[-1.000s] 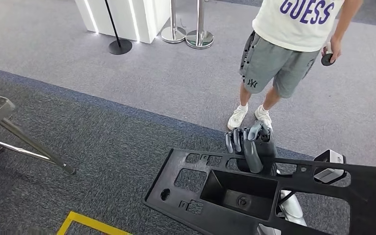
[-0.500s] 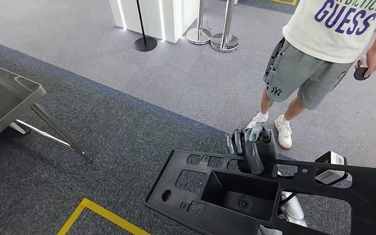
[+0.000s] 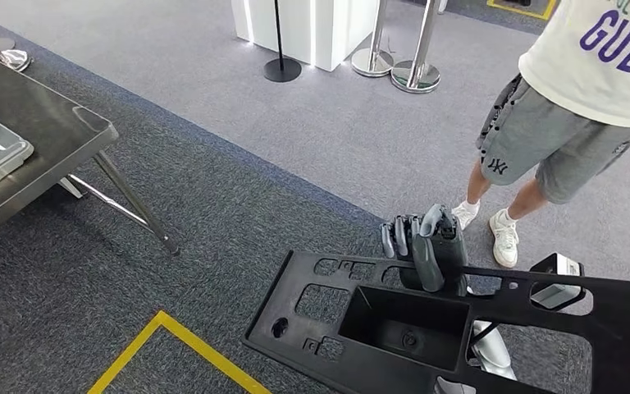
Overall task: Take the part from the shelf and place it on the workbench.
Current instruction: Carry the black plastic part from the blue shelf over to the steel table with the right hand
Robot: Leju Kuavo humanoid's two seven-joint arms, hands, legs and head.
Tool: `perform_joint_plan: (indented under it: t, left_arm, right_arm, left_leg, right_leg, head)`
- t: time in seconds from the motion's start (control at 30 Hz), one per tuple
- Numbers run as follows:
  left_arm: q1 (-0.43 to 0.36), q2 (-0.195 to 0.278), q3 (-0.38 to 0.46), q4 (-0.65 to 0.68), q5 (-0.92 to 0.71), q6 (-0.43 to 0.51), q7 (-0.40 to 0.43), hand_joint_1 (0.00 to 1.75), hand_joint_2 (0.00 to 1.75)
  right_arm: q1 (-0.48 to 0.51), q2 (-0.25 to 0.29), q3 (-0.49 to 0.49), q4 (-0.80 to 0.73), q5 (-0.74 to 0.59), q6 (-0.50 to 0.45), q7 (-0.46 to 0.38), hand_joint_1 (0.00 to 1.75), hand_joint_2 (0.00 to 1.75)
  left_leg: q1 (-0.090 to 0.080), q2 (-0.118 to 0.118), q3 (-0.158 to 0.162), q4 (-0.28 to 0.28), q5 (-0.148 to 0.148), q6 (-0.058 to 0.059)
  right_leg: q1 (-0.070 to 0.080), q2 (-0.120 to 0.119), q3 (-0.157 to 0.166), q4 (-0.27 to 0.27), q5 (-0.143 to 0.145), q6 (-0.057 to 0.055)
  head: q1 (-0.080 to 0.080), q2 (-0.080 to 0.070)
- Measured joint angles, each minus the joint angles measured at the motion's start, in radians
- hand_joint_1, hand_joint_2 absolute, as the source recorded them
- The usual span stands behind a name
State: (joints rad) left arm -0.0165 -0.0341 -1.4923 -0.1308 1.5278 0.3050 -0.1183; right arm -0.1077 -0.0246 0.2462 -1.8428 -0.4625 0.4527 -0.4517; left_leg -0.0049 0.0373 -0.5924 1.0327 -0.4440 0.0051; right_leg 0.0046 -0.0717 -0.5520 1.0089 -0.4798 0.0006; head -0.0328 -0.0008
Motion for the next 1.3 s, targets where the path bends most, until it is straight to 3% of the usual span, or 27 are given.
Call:
perform_joint_plan:
  t: [0.07,0.13,0.2,0.27,0.3,0.33,0.4,0.47,0.53,0.6,0.67,0.7,0.77,0.83,0.87,0.9,0.97,1.0,1.03,1.1,1.13,1.2,1.23,1.3]
  left_arm:
    - [0.000,0.000,0.000,0.000,0.000,0.000,0.002,0.00,1.75]
    - [-0.001,-0.001,0.000,0.000,0.000,-0.001,0.003,0.00,1.75]
    - [-0.003,-0.002,0.000,0.000,0.000,-0.001,0.003,0.00,1.75]
    - [-0.005,-0.002,0.000,0.000,0.001,-0.001,0.003,0.00,1.75]
    - [-0.006,-0.002,0.000,0.000,0.001,-0.001,0.002,0.00,1.75]
    - [-0.007,-0.002,0.000,0.000,0.002,-0.001,0.002,0.00,1.75]
    - [-0.009,-0.002,0.000,0.000,0.004,-0.001,0.000,0.00,1.75]
    - [-0.011,-0.003,0.000,0.000,0.006,-0.001,-0.002,0.00,1.75]
    - [-0.013,-0.004,0.000,0.000,0.009,-0.001,-0.006,0.00,1.75]
    - [-0.013,-0.002,0.000,0.000,0.010,-0.001,-0.009,0.00,1.75]
    - [-0.012,-0.001,0.000,0.000,0.011,0.000,-0.010,0.00,1.75]
    - [-0.012,-0.001,0.000,0.000,0.011,0.000,-0.011,0.00,1.75]
    - [-0.013,-0.001,0.000,0.000,0.011,-0.001,-0.011,0.00,1.75]
    - [-0.015,0.000,0.000,0.000,0.011,-0.001,-0.011,0.00,1.75]
    - [-0.014,0.000,0.000,0.000,0.011,-0.001,-0.010,0.00,1.75]
    - [-0.012,0.000,0.000,0.000,0.010,-0.001,-0.008,0.00,1.75]
    - [-0.003,0.000,0.000,0.000,0.010,-0.001,-0.004,0.00,1.75]
    - [0.000,0.000,0.000,0.000,0.010,-0.002,-0.003,0.00,1.75]
    - [0.002,0.000,0.000,0.000,0.009,-0.002,-0.002,0.00,1.75]
    - [0.001,-0.001,0.000,0.000,0.009,-0.003,-0.002,0.00,1.75]
    - [0.001,-0.001,0.000,0.000,0.009,-0.003,-0.003,0.00,1.75]
    - [-0.001,-0.002,0.000,0.000,0.009,-0.003,-0.004,0.00,1.75]
    - [-0.002,-0.002,0.000,0.000,0.009,-0.003,-0.005,0.00,1.75]
    - [-0.004,-0.002,0.000,0.000,0.009,-0.004,-0.005,0.00,1.75]
  right_arm:
    - [-0.002,0.000,0.000,0.000,-0.001,0.001,0.001,1.75,1.75]
    - [-0.005,0.000,0.000,0.000,-0.001,0.001,0.001,1.75,1.75]
    - [-0.009,0.000,0.000,0.000,-0.001,0.003,0.000,1.75,1.75]
    - [-0.010,0.000,0.000,0.003,-0.002,0.007,0.000,1.75,1.75]
    - [-0.010,0.000,0.000,0.005,-0.002,0.008,0.000,1.75,1.75]
    - [-0.010,-0.001,0.000,0.007,-0.002,0.009,0.000,1.75,1.75]
    - [-0.013,-0.001,0.000,0.009,-0.003,0.011,0.000,1.75,1.75]
    - [-0.018,-0.001,0.000,0.010,-0.003,0.013,0.000,1.75,1.75]
    - [-0.022,-0.001,0.001,0.011,-0.004,0.014,0.002,1.75,1.75]
    - [-0.026,0.000,0.001,0.013,-0.004,0.015,0.002,1.75,1.75]
    - [-0.033,0.001,0.001,0.014,-0.004,0.016,0.003,1.75,1.75]
    - [-0.035,0.002,0.001,0.014,-0.004,0.016,0.003,1.75,1.75]
    - [-0.036,0.002,0.001,0.017,-0.005,0.016,0.003,1.75,1.75]
    - [-0.035,0.002,0.001,0.022,-0.005,0.016,0.004,1.75,1.75]
    - [-0.035,0.002,0.001,0.024,-0.005,0.016,0.003,1.75,1.75]
    - [-0.035,0.002,0.001,0.025,-0.005,0.017,0.003,1.75,1.75]
    - [-0.034,0.002,0.001,0.025,-0.006,0.017,0.002,1.75,1.75]
    - [-0.034,0.002,0.001,0.025,-0.006,0.017,0.001,1.75,1.75]
    - [-0.033,0.002,0.001,0.025,-0.006,0.017,0.000,1.75,1.75]
    - [-0.033,0.003,0.001,0.025,-0.006,0.017,-0.001,1.75,1.75]
    - [-0.033,0.003,0.001,0.025,-0.006,0.017,-0.001,1.75,1.75]
    - [-0.033,0.003,0.001,0.025,-0.006,0.017,-0.002,1.75,1.75]
    - [-0.032,0.003,0.001,0.026,-0.006,0.017,-0.002,1.75,1.75]
    - [-0.028,0.003,0.001,0.028,-0.006,0.017,-0.003,1.75,1.75]
  left_leg:
    - [-0.002,-0.013,-0.001,-0.008,0.000,0.014]
    - [0.001,-0.030,-0.002,-0.013,0.004,0.025]
    - [0.005,-0.044,-0.002,-0.017,0.009,0.033]
    - [0.005,-0.060,-0.005,-0.016,0.010,0.036]
    - [0.005,-0.070,-0.006,-0.016,0.011,0.037]
    - [0.005,-0.081,-0.007,-0.015,0.011,0.037]
    - [0.006,-0.103,-0.006,-0.013,0.012,0.035]
    - [0.005,-0.124,-0.007,-0.010,0.014,0.028]
    - [0.005,-0.141,-0.012,-0.010,0.018,0.017]
    - [0.005,-0.154,-0.016,-0.013,0.021,0.005]
    - [0.002,-0.133,-0.031,0.016,-0.001,-0.005]
    - [0.001,-0.112,-0.051,0.061,-0.028,-0.009]
    - [0.002,-0.077,-0.116,0.200,-0.094,-0.015]
    - [0.003,-0.069,-0.151,0.275,-0.110,-0.018]
    - [0.003,-0.067,-0.138,0.251,-0.090,-0.017]
    - [0.004,-0.059,-0.107,0.192,-0.059,-0.015]
    - [0.000,-0.022,-0.032,0.053,-0.009,-0.005]
    - [-0.002,-0.008,-0.009,0.008,0.002,0.002]
    - [-0.004,-0.002,0.000,-0.010,0.003,0.008]
    - [-0.003,-0.020,-0.002,-0.015,0.005,0.019]
    - [-0.001,-0.028,-0.002,-0.018,0.008,0.024]
    - [0.005,-0.041,-0.002,-0.025,0.014,0.034]
    - [0.005,-0.049,-0.003,-0.025,0.015,0.036]
    - [0.005,-0.065,-0.007,-0.023,0.017,0.039]
  right_leg:
    - [0.002,-0.015,0.000,0.001,-0.003,0.009]
    - [-0.001,-0.006,-0.002,0.017,-0.017,0.021]
    - [-0.007,0.034,-0.036,0.097,-0.067,0.033]
    - [-0.010,0.059,-0.102,0.231,-0.129,0.039]
    - [-0.011,0.061,-0.125,0.276,-0.140,0.040]
    - [-0.012,0.062,-0.133,0.287,-0.132,0.040]
    - [-0.014,0.074,-0.088,0.190,-0.065,0.036]
    - [-0.017,0.110,-0.028,0.058,-0.012,0.029]
    - [-0.016,0.127,-0.009,0.010,-0.002,0.021]
    - [-0.016,0.109,-0.009,0.006,0.003,0.010]
    - [-0.021,0.090,-0.006,-0.002,0.008,-0.003]
    - [-0.023,0.080,-0.005,-0.006,0.010,-0.008]
    - [-0.019,0.059,-0.005,-0.006,0.010,-0.013]
    - [-0.016,0.037,-0.005,-0.006,0.009,-0.014]
    - [-0.015,0.028,-0.004,-0.006,0.008,-0.014]
    - [-0.015,0.021,-0.002,-0.005,0.007,-0.014]
    - [-0.009,0.010,0.002,-0.004,0.002,-0.009]
    - [-0.006,0.005,0.003,-0.003,0.000,-0.004]
    - [-0.003,0.000,0.004,-0.003,-0.002,0.000]
    - [-0.001,-0.011,0.005,-0.002,-0.005,0.011]
    - [-0.003,-0.003,0.004,0.005,-0.011,0.017]
    - [-0.006,0.032,-0.021,0.067,-0.054,0.029]
    - [-0.009,0.051,-0.049,0.129,-0.088,0.033]
    - [-0.011,0.062,-0.112,0.256,-0.141,0.037]
  head:
    - [0.000,0.000]
    - [0.000,0.000]
    - [0.000,0.000]
    - [0.000,0.000]
    - [0.000,0.000]
    - [0.000,0.000]
    - [0.000,0.000]
    - [0.000,0.000]
    - [0.000,0.000]
    - [0.000,0.000]
    - [0.000,0.000]
    - [0.000,0.000]
    - [0.000,0.000]
    - [0.000,0.000]
    - [0.000,0.000]
    - [0.000,0.000]
    - [0.000,0.000]
    - [0.000,0.000]
    - [0.000,0.000]
    - [0.000,0.000]
    - [0.000,0.000]
    - [0.000,0.000]
    - [0.000,0.000]
    - [0.000,0.000]
